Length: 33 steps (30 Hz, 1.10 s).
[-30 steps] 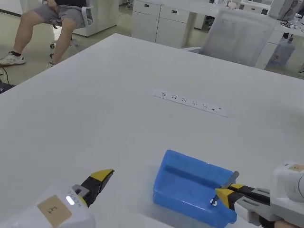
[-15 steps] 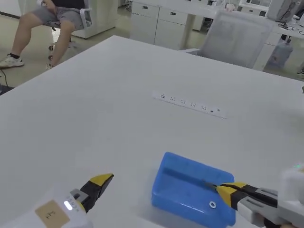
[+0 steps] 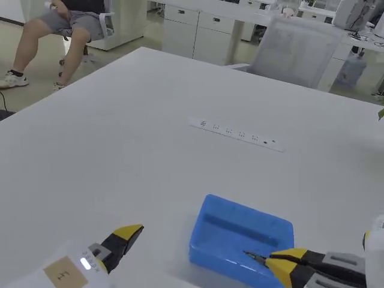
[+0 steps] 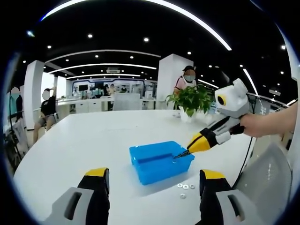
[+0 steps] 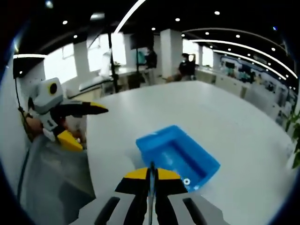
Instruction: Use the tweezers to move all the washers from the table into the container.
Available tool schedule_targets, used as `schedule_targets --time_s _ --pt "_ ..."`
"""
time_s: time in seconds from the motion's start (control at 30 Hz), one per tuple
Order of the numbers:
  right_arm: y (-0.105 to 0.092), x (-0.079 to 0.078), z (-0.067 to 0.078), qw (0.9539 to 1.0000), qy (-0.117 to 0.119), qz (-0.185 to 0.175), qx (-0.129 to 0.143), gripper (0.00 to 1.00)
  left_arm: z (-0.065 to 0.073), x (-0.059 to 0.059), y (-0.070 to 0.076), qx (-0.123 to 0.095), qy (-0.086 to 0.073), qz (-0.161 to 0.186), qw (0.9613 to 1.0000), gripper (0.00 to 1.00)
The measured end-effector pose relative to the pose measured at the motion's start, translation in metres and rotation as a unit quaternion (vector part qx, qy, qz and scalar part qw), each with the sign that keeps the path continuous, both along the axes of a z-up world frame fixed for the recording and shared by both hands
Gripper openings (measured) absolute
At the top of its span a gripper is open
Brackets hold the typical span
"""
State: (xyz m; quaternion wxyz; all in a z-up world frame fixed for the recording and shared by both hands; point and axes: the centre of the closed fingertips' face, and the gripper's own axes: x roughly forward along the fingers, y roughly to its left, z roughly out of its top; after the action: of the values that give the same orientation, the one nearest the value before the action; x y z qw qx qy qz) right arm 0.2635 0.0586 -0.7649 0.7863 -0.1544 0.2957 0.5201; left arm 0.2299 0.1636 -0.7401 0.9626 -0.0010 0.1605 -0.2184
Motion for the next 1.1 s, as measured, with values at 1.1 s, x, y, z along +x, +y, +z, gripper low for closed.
schedule_targets --time_s 1.1 --pt "0.003 -0.064 -0.054 0.9580 0.040 0.165 -0.231 0.00 -0.011 -0.005 -0.005 0.028 0.022 -0.021 0.9991 0.66"
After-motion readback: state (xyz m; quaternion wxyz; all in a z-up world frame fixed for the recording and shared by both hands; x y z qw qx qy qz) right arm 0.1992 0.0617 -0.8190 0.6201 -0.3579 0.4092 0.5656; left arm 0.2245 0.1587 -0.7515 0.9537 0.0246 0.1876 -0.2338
